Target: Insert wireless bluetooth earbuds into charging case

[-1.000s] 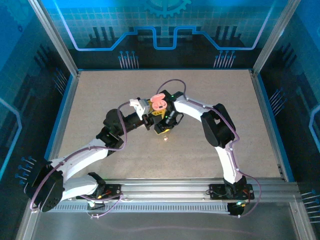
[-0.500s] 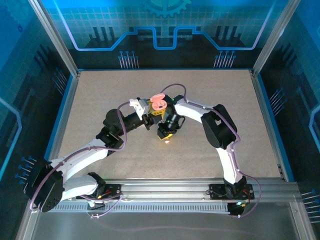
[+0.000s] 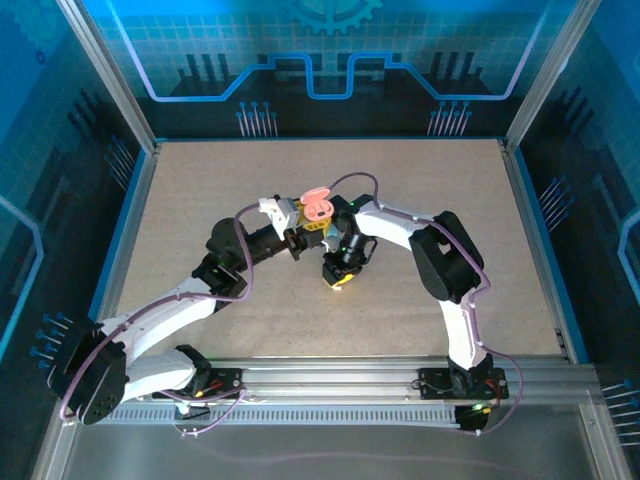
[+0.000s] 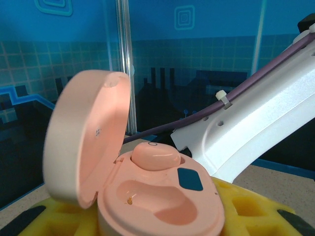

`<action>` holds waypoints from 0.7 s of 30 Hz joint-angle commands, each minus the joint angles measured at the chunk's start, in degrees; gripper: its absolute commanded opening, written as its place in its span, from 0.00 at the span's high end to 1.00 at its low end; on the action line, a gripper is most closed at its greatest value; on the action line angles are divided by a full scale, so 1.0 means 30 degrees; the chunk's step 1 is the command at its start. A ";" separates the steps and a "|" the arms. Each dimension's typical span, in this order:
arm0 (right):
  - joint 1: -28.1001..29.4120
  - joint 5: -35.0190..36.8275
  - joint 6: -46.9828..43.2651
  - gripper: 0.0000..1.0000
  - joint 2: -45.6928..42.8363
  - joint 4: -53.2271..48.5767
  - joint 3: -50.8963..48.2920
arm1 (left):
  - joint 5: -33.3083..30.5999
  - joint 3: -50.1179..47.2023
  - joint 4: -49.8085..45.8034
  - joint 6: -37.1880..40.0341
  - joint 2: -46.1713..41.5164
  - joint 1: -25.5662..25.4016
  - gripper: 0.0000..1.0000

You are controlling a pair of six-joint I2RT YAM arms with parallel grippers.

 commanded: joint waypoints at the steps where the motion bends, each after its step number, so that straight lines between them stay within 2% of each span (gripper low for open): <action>1: 0.0141 0.1144 0.0454 0.65 -0.0686 -0.0378 0.0086 | 0.0049 0.0056 0.0277 0.0018 -0.0381 -0.0063 0.68; 5: 0.0422 0.2505 0.1240 0.66 -0.0425 -0.0550 0.0604 | -0.0008 0.0010 0.0265 -0.0001 -0.0523 -0.0071 0.68; 12: 0.1253 0.3356 0.1988 0.65 -0.0050 -0.0672 0.1093 | -0.0125 -0.0023 0.0258 0.0103 -0.0616 -0.0068 0.68; 21: 0.1409 0.4280 0.3430 0.65 0.0428 -0.1056 0.1387 | -0.0155 0.0002 0.0279 0.0162 -0.0535 -0.0063 0.68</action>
